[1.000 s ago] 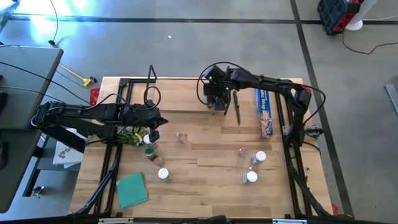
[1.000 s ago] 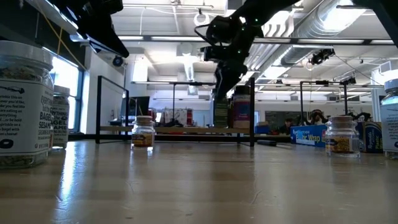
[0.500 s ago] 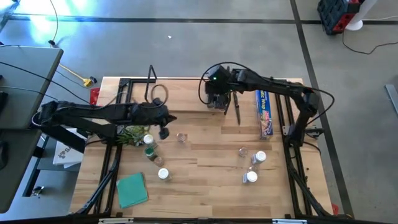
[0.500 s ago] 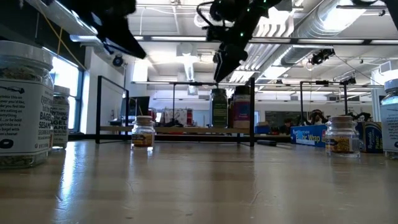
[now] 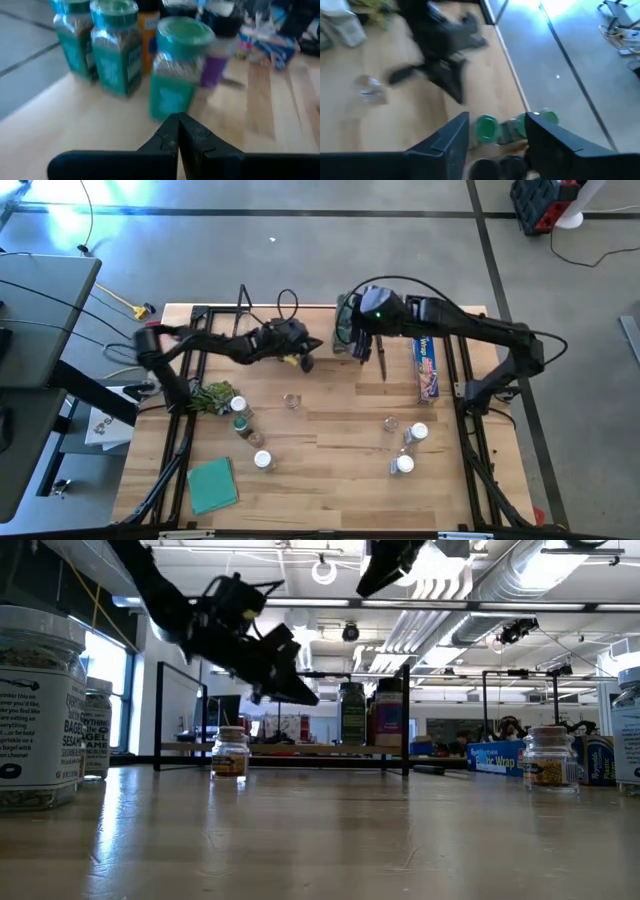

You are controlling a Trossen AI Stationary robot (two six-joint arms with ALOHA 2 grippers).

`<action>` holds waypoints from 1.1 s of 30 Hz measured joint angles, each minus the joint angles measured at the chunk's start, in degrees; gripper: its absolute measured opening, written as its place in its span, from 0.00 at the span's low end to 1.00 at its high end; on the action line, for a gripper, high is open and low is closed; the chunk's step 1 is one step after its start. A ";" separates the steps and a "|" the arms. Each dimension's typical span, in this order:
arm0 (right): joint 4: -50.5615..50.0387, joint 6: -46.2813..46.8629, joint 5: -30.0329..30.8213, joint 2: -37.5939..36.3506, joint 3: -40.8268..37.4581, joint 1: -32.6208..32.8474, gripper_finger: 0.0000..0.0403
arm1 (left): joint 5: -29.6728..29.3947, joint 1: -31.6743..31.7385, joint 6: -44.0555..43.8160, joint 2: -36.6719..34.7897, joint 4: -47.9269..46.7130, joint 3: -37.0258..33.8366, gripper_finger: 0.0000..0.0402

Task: Shelf spices
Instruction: Put the green seasoning bottle on the shelf aligned with the other green seasoning bottles

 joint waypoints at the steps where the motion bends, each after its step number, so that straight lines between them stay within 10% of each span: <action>1: 0.06 0.73 -0.02 -0.05 0.00 0.70 0.43 | 0.48 0.38 0.13 2.06 1.88 1.00 0.00; 19: -3.22 4.80 -0.03 0.20 -0.08 4.02 0.36 | 0.77 0.70 -1.34 13.81 -5.71 13.44 0.00; 33: 1.25 12.17 -4.77 7.70 -7.85 -6.51 0.20 | -11.36 -3.17 5.13 -2.72 -29.40 12.10 0.00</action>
